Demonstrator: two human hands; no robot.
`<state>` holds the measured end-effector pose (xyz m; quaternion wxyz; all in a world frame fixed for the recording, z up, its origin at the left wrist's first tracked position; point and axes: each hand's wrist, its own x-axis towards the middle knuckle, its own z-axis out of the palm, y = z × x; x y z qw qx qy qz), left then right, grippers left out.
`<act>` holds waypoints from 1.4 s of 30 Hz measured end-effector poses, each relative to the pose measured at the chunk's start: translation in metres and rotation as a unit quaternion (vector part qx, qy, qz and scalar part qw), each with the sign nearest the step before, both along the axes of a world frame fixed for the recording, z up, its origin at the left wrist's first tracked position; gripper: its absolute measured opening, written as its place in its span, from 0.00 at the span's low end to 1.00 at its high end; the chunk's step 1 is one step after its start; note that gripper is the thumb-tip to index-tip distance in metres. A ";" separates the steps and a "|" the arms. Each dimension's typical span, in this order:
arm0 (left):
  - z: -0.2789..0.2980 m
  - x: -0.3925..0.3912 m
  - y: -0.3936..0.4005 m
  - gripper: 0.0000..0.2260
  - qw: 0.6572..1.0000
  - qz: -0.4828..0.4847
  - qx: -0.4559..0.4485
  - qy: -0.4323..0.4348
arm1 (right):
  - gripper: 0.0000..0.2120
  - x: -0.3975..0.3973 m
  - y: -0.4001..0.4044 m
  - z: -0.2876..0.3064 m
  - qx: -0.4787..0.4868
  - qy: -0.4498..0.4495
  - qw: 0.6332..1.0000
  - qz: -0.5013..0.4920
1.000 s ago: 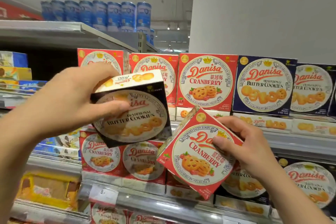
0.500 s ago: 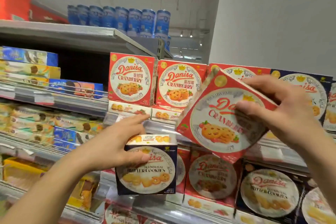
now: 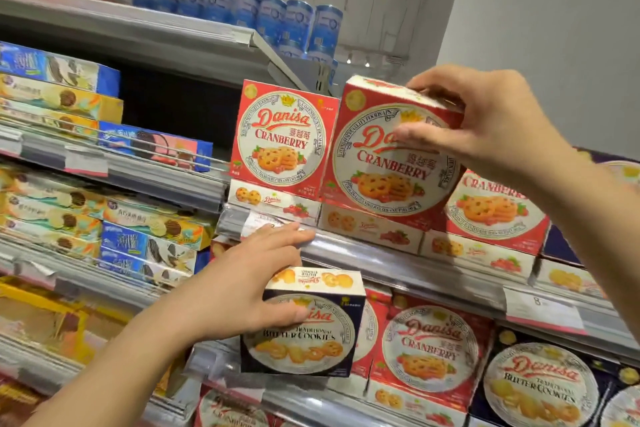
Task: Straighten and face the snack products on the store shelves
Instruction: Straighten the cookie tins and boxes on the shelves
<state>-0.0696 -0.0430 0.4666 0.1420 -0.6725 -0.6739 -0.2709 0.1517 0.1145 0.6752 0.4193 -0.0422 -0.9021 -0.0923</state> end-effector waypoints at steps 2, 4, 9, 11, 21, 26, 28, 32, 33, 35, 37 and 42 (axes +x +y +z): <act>-0.003 -0.002 0.001 0.19 1.000 0.001 0.004 0.003 | 0.30 -0.009 0.002 -0.001 0.014 -0.009 1.000 -0.010; -0.007 -0.003 0.003 0.19 1.000 0.002 0.012 0.008 | 0.30 -0.014 0.005 -0.001 0.010 -0.011 1.000 -0.018; -0.011 -0.006 0.006 0.21 0.999 0.000 0.030 0.011 | 0.32 -0.024 0.009 -0.001 0.010 -0.020 0.999 -0.043; -0.012 -0.008 0.006 0.21 0.999 -0.007 0.033 0.008 | 0.35 -0.028 0.011 -0.001 0.015 -0.028 0.998 -0.058; -0.013 -0.007 0.006 0.20 0.999 -0.016 0.049 -0.010 | 0.38 -0.035 0.019 -0.002 0.154 -0.088 0.965 -0.192; -0.012 -0.005 0.006 0.19 0.999 -0.012 0.045 -0.014 | 0.41 -0.035 0.021 -0.008 0.157 -0.092 0.957 -0.228; -0.012 -0.005 0.006 0.20 0.999 -0.012 0.045 -0.013 | 0.41 -0.036 0.023 -0.008 0.155 -0.097 0.955 -0.231; -0.010 -0.004 0.005 0.20 0.999 -0.012 0.045 -0.015 | 0.41 -0.037 0.027 -0.009 0.148 -0.102 0.958 -0.222; -0.010 -0.004 0.005 0.21 0.999 -0.012 0.047 -0.016 | 0.41 -0.036 0.028 -0.011 0.146 -0.102 0.959 -0.220; -0.010 -0.003 0.006 0.21 0.998 -0.014 0.050 -0.018 | 0.40 -0.031 0.028 -0.016 0.148 -0.104 0.960 -0.216; -0.010 -0.003 0.006 0.21 0.998 -0.013 0.051 -0.019 | 0.34 -0.023 0.028 -0.025 0.181 -0.078 0.963 -0.185; -0.009 -0.001 0.007 0.20 0.998 -0.008 0.058 -0.028 | 0.23 -0.003 0.023 -0.060 0.256 -0.006 0.958 -0.132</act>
